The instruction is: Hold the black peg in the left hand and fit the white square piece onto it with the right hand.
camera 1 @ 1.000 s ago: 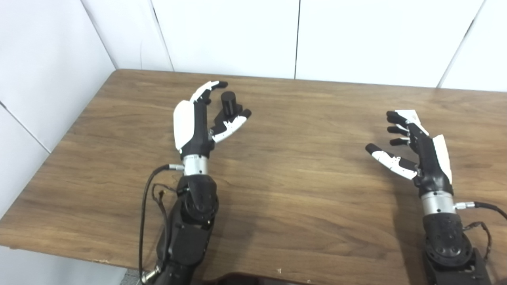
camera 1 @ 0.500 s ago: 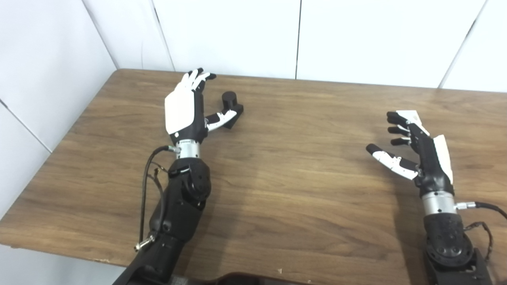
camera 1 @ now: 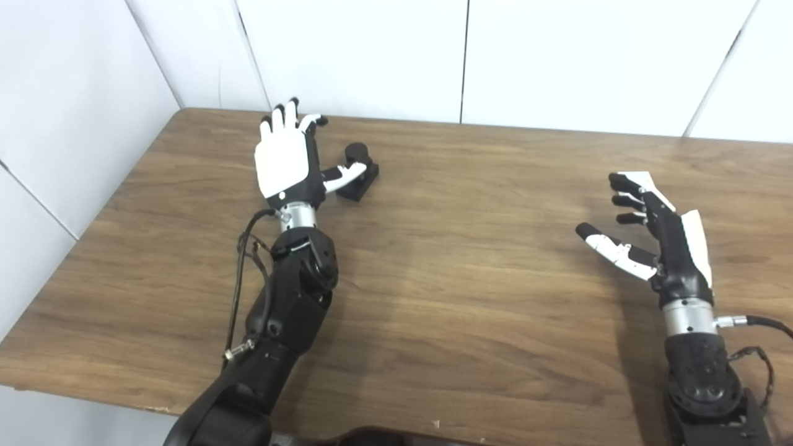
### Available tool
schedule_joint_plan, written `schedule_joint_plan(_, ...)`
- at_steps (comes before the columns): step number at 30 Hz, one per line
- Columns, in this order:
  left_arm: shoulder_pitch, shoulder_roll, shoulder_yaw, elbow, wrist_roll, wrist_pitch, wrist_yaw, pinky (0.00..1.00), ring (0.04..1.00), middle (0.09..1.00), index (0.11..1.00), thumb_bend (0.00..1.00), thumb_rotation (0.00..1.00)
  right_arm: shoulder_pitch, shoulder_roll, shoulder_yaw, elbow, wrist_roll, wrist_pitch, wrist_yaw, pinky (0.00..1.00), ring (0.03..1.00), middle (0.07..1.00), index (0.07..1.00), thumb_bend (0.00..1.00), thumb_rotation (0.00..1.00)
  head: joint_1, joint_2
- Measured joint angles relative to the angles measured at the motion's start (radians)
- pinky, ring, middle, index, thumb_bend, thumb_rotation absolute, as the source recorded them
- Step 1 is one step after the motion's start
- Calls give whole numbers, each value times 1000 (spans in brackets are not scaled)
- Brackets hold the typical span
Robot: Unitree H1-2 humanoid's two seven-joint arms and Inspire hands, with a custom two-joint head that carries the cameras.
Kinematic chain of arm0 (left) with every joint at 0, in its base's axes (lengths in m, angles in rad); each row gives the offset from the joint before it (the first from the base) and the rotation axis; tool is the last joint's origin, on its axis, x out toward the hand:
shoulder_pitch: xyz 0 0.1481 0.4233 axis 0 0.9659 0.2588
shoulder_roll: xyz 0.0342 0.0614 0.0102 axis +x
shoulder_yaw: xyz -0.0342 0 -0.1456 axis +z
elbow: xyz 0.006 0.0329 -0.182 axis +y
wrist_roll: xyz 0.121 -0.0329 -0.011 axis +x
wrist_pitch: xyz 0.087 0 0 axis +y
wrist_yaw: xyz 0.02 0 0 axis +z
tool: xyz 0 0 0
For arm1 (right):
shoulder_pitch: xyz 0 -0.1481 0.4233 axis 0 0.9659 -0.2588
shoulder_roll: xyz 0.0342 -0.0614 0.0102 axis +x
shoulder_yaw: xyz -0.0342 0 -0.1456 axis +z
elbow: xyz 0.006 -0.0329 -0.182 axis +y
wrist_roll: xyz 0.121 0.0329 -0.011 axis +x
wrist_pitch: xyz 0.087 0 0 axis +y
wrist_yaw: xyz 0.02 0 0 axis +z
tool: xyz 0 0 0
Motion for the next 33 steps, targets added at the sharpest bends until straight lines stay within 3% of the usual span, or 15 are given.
schedule_joint_plan(11, -5, 0, -26, 60, -27, 8, -29, 973, 1000, 973, 602, 919, 552, 0, 5, -3, -2, -2, 0, -9, 670, 770, 802, 787, 603, 394, -5, 3)
schedule_joint_plan(17, -10, -5, -35, 101, -54, 13, -30, 986, 994, 955, 589, 942, 513, 1, 9, -3, -17, -4, 5, -11, 660, 763, 801, 784, 603, 393, -11, 8)
schedule_joint_plan(33, -46, -13, -66, 195, -94, 0, 13, 988, 995, 951, 595, 939, 512, 2, 22, -4, -23, -19, 7, -21, 652, 759, 799, 779, 600, 369, -26, 14)
